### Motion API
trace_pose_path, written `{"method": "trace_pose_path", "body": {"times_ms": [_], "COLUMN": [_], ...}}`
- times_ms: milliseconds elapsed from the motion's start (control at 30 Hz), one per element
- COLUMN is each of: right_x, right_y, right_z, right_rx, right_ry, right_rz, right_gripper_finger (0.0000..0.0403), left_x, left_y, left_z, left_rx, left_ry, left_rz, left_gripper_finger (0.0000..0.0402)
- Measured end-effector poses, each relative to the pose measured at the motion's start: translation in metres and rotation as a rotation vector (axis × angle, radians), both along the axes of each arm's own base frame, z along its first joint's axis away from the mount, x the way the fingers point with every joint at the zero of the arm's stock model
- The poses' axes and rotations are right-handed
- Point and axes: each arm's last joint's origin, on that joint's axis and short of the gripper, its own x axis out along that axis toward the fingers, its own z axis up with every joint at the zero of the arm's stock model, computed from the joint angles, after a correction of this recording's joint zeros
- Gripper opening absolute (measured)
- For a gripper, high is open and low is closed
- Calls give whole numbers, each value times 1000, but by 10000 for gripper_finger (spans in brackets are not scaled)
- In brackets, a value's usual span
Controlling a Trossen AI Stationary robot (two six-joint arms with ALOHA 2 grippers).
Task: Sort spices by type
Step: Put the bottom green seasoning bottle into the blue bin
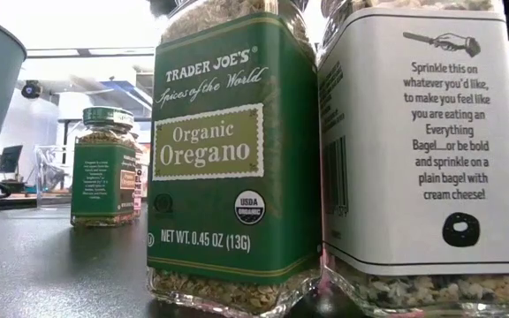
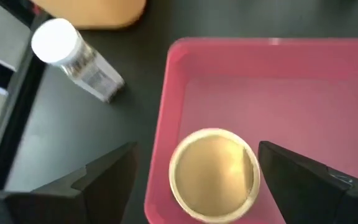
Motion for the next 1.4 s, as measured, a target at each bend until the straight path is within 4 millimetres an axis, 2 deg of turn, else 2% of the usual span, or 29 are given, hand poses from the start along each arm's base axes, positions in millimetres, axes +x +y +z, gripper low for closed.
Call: {"method": "trace_pose_path", "body": {"times_ms": [133, 267, 700, 1000, 1233, 1400], "right_x": [0, 2, 9, 26, 53, 75], "right_y": [0, 1, 6, 18, 40, 64], "right_z": [1, 5, 28, 36, 42, 50], "right_rx": [4, 9, -19, -23, -29, -44], "right_ry": [-7, -25, -81, -64, -6, 24], "right_rz": [-1, 3, 47, 72, 119, 144], "right_gripper_finger": [199, 199, 199, 199, 199, 199], "left_x": [-3, -12, -49, -73, -81, -91], "left_y": [-9, -28, -122, -137, -146, -163], "left_z": [16, 26, 39, 31, 28, 27], "left_rx": [4, -15, -146, -171, -139, -89], "left_ry": [-44, -75, -66, 84, 140, 160], "left_rz": [-23, -56, -172, -39, -83, -143], "left_gripper_finger": [316, 316, 316, 316, 316, 316]}}
